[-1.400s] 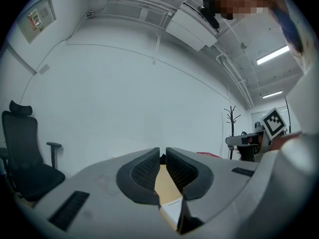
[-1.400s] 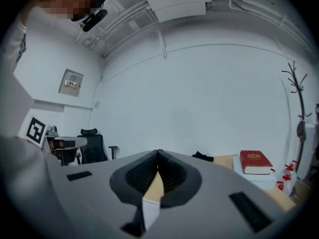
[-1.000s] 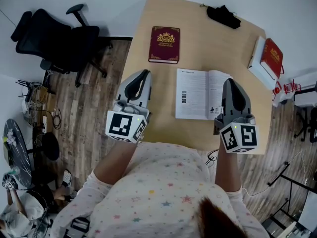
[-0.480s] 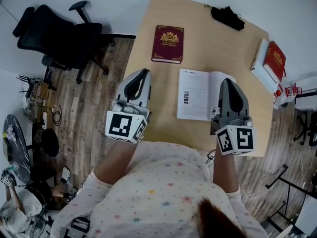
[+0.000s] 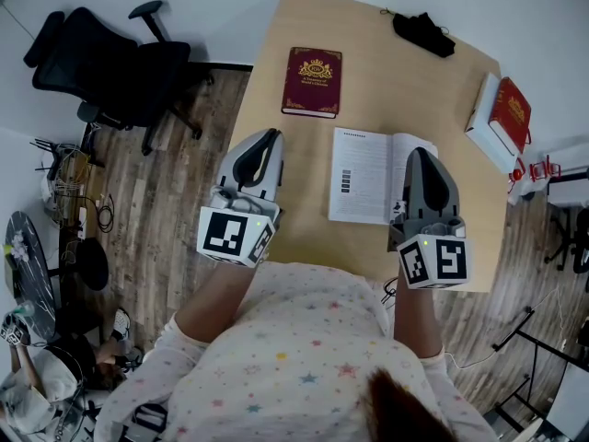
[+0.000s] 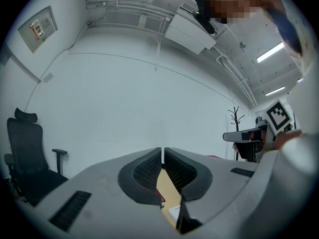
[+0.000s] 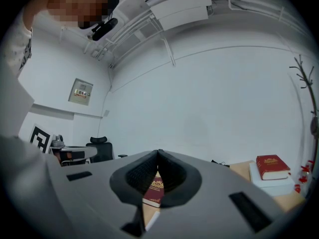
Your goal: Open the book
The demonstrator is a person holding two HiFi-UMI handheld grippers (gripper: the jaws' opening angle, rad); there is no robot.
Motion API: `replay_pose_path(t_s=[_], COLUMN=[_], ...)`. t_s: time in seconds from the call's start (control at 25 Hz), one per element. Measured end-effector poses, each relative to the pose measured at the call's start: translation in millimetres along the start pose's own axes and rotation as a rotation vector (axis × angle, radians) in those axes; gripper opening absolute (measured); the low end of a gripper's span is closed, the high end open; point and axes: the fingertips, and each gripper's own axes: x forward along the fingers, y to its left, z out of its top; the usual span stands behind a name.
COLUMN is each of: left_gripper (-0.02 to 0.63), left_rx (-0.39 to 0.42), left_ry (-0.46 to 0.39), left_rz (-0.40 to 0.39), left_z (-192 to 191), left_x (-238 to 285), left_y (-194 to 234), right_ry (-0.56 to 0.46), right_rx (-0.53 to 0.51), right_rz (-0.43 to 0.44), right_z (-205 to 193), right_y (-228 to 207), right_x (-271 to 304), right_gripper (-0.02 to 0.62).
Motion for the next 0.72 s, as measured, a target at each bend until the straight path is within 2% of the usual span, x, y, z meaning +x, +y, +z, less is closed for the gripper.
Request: replay_pose_path(t_s=[0.52,0.72], left_gripper=[0.026,0.026], left_rx=[-0.01,-0.008], left_ry=[-0.007,-0.006], left_rz=[-0.015,-0.018], left_z=[0.8,0.9], left_x=[-4.4,-4.8], left_y=[-5.5,-7.8], right_ry=[0.001,0.004], right_rx=[0.004,-0.034], right_rz=[-0.004,-0.009], right_z=[-1.0,-1.2], right_y=[0.7,1.9], right_x=[-6.0,-8.5], right_gripper=[0.0,0.0])
